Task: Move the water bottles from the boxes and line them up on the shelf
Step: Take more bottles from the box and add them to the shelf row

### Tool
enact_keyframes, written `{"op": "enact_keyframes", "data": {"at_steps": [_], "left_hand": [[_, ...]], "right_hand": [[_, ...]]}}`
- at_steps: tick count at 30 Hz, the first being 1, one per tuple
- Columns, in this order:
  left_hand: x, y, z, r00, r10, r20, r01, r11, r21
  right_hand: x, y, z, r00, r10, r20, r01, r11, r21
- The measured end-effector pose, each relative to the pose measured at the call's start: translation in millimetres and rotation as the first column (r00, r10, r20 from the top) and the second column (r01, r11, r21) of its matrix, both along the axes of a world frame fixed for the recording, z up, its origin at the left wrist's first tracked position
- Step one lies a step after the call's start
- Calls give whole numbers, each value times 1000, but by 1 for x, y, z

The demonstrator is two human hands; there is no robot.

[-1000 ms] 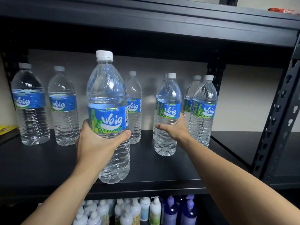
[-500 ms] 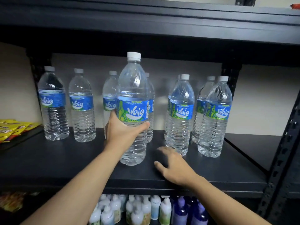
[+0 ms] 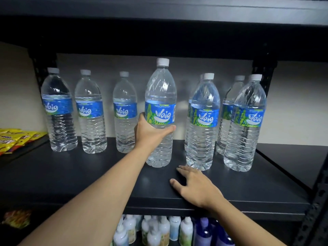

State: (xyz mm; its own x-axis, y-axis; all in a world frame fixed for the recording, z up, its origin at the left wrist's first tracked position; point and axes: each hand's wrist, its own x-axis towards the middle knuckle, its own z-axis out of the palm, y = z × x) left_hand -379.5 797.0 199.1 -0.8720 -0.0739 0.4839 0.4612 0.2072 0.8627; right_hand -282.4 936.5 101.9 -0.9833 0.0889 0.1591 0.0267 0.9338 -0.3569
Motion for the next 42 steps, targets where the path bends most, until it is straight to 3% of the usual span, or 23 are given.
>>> {"op": "enact_keyframes", "data": {"at_steps": [18,24,42], "left_hand": [[-24,4,-26,992,-69,105,78,993,-85],[-12,0,-81,966,-67,248,104,985,-138],[-9,-1,-84,962,-107,251,135,986,-98]], "right_hand": [[-6,3,-7,999,-31,-8,30,998,-54],[-7,3,-6,999,-54,-4,54,994,-90],[-6,2,-2,996,-81,-27,77,991,-105]]}}
